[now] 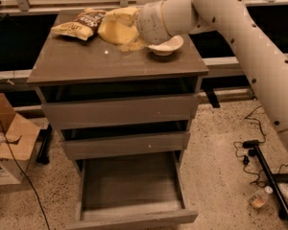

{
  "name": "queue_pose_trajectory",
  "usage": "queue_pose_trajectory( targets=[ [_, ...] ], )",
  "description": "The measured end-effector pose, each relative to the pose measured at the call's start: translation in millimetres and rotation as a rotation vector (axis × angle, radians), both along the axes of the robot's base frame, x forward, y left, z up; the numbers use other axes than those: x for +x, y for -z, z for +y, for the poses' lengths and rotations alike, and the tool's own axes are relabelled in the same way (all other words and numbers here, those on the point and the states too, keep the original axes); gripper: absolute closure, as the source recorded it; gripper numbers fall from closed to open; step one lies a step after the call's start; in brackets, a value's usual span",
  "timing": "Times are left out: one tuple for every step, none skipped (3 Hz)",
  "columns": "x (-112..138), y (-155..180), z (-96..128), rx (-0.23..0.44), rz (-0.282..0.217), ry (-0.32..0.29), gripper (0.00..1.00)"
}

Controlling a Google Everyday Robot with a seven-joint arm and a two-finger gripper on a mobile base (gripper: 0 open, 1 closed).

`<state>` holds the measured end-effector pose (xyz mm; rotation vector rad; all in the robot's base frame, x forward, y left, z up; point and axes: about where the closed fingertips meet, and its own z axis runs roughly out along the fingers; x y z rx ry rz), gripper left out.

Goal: Pick sponge from bottom drawer and place on counter

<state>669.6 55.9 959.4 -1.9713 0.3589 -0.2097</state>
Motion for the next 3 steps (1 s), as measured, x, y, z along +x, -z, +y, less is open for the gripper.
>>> queue_pose_trajectory(
  targets=[
    [43.2,24.4,-0.7,-0.005,0.030,0.029,0.77],
    [63.9,52.0,-3.6,0.007,0.082,0.062,0.54],
    [75.6,92.1,-9.6,-0.033,0.163,0.102,0.31]
  ],
)
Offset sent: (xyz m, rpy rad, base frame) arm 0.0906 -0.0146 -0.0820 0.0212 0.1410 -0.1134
